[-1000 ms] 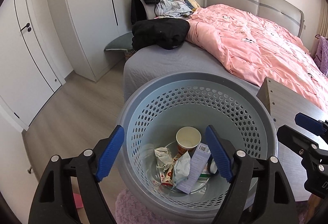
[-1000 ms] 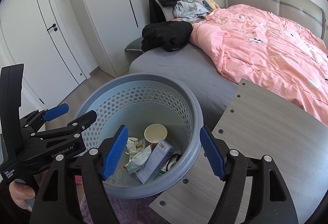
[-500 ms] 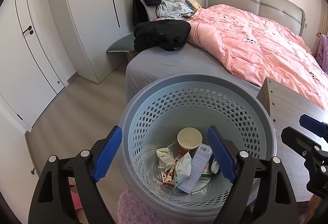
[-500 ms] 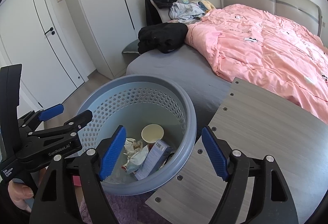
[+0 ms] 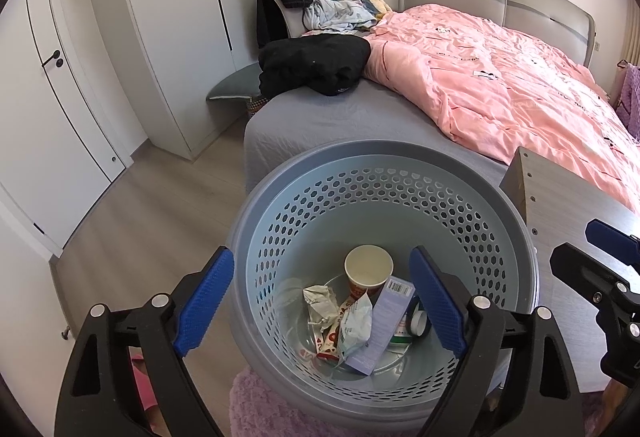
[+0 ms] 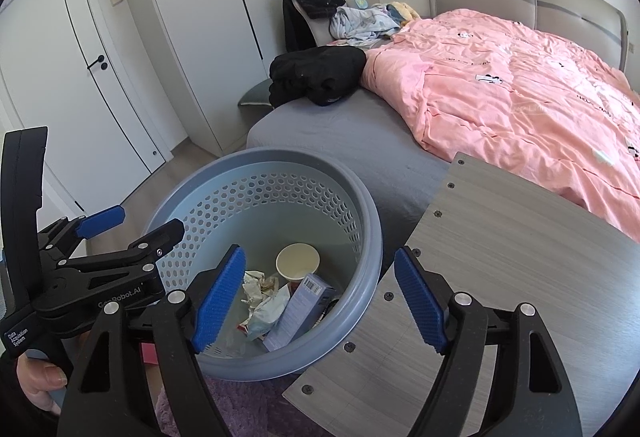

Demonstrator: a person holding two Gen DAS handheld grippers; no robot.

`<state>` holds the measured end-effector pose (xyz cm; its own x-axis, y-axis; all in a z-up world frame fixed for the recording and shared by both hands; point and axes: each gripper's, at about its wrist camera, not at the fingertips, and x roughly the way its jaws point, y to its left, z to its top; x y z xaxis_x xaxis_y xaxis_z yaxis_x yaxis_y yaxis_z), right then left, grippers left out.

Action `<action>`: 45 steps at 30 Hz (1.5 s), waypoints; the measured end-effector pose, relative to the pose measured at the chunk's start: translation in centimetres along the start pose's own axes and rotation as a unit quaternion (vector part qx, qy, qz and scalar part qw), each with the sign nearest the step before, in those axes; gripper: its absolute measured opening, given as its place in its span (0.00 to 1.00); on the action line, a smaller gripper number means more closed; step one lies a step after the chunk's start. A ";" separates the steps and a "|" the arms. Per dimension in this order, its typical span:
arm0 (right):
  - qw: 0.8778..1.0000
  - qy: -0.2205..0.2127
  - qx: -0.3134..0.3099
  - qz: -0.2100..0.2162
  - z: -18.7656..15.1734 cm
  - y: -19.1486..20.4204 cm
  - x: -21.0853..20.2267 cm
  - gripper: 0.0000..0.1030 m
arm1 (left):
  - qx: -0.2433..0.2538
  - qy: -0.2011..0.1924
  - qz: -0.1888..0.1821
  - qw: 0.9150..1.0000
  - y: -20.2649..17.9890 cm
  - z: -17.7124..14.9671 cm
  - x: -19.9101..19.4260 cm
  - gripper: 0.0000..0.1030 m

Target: Collect trash

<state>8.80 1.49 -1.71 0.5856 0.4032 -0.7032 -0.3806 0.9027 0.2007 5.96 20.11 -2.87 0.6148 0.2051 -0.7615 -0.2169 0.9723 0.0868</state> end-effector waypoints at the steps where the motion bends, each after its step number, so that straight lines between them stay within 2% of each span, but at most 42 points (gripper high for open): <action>1: 1.000 0.000 0.001 0.000 0.0 0.0 0.0 0.73 | 0.000 0.001 0.000 1.000 -0.1 0.0 0.0 0.83; 45: 1.000 -0.002 0.000 0.000 0.5 0.2 -0.2 0.73 | 0.001 0.001 0.004 1.000 -0.1 0.2 0.0 0.83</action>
<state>8.97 1.61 -1.19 0.5889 0.4034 -0.7003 -0.3800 0.9030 0.2006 6.15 20.00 -2.76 0.6111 0.2128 -0.7624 -0.2211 0.9707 0.0937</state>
